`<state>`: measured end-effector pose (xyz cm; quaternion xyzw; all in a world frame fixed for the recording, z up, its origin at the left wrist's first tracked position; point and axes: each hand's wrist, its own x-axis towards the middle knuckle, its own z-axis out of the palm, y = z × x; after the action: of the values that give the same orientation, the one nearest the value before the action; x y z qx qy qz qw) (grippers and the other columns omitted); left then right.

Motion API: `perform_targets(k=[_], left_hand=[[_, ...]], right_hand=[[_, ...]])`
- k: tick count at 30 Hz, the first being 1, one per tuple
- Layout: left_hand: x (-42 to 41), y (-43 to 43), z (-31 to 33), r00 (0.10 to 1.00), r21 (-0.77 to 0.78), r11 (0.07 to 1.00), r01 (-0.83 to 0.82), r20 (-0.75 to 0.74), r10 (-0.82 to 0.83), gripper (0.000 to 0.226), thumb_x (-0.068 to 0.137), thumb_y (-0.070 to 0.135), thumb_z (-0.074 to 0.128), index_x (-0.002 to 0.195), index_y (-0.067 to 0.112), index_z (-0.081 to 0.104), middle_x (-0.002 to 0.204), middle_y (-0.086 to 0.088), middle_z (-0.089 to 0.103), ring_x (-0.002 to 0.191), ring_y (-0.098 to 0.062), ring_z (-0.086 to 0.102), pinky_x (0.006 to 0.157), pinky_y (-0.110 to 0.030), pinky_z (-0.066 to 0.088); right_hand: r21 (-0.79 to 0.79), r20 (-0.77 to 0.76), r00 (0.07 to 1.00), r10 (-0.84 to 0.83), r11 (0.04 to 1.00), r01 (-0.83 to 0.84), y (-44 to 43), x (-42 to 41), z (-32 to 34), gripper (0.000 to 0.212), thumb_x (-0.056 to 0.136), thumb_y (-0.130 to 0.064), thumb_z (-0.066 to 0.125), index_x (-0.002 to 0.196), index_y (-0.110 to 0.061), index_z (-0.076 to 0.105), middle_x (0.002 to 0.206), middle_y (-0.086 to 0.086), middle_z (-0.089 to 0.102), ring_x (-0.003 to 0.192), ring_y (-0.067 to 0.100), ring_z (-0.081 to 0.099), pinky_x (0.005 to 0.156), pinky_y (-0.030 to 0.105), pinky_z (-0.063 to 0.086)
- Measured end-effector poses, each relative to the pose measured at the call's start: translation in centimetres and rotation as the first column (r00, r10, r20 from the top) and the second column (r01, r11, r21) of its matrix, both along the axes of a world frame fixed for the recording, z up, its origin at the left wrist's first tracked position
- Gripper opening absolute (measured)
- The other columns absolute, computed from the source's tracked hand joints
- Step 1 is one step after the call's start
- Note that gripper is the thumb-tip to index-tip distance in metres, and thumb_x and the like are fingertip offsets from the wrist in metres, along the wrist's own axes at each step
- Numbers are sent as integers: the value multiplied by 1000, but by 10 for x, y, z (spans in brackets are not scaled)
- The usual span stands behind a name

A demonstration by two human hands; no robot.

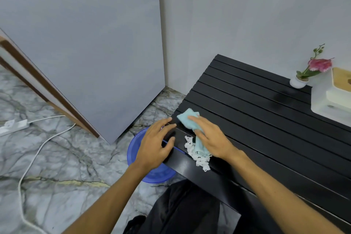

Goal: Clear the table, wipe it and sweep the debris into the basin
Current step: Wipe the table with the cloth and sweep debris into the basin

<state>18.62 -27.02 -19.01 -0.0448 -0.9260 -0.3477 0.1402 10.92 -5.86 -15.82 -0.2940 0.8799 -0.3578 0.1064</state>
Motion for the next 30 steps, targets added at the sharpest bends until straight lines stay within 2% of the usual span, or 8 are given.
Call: perform_targets(k=[3, 7, 11, 13, 15, 19, 25, 30], left_hand=[[2, -9, -2, 1000, -21, 1000, 0, 27, 0, 40, 91, 36, 52, 131, 29, 52, 145, 13, 41, 135, -6, 34, 110, -31, 30], [2, -9, -3, 997, -55, 997, 47, 59, -44, 43, 93, 38, 49, 135, 28, 49, 148, 10, 39, 136, -7, 32, 111, -26, 25], [-2, 0, -7, 993, -146, 984, 98, 73, -88, 44, 94, 37, 45, 136, 23, 49, 149, 6, 39, 138, -12, 31, 113, -30, 25], [-2, 1, -10, 993, -194, 976, 98, 76, -85, 44, 95, 36, 42, 136, 21, 50, 149, 4, 40, 140, -15, 30, 114, -31, 23], [-1, 1, -12, 993, -198, 975, 100, 79, -86, 45, 96, 38, 40, 137, 21, 49, 150, 4, 40, 141, -14, 27, 114, -29, 20], [1, 0, -13, 992, -187, 976, 108, 82, -94, 47, 97, 40, 37, 139, 22, 47, 151, 6, 37, 143, -12, 23, 113, -26, 19], [1, -1, -12, 991, -142, 985, 99, 102, -85, 51, 94, 47, 32, 139, 26, 46, 152, 12, 34, 143, -3, 17, 106, -20, 23], [0, -2, -12, 988, -120, 987, 110, 125, -95, 50, 94, 47, 33, 140, 29, 44, 152, 15, 31, 139, 6, 10, 103, -20, 24]], right_hand=[[-216, 183, 940, -287, 921, 323, 20, 15, 25, 40, 95, -16, 48, 132, -32, 51, 134, -14, 49, 119, 2, 47, 96, 4, 30], [-170, 378, 807, -454, 823, 543, 64, 39, 49, 35, 92, -24, 48, 115, -48, 57, 118, -5, 61, 96, 19, 60, 82, 36, 48], [78, 185, 844, -504, 863, 499, 85, 98, 30, 40, 97, -23, 43, 136, -33, 46, 124, 5, 58, 111, 20, 56, 94, 26, 41], [308, -45, 925, -378, 875, 373, 87, 121, 6, 48, 99, -32, 36, 146, -30, 28, 156, 3, 24, 146, 17, 15, 116, 31, 14], [412, -166, 939, -300, 844, 343, 93, 127, -6, 55, 96, -47, 27, 149, -34, 14, 158, -8, -2, 145, 8, -14, 119, 39, -1], [393, -176, 938, -299, 852, 345, 90, 125, -11, 68, 86, -57, 19, 149, -33, 12, 159, -5, -5, 144, 11, -19, 119, 38, -3], [354, -165, 918, -362, 846, 397, 67, 122, -14, 64, 94, -41, 37, 150, -22, 15, 160, 8, -3, 145, 19, -20, 118, 35, -6], [316, -169, 911, -375, 855, 411, 35, 112, -15, 59, 96, -38, 27, 151, -19, 14, 160, 11, -1, 146, 22, -16, 118, 35, -7]])
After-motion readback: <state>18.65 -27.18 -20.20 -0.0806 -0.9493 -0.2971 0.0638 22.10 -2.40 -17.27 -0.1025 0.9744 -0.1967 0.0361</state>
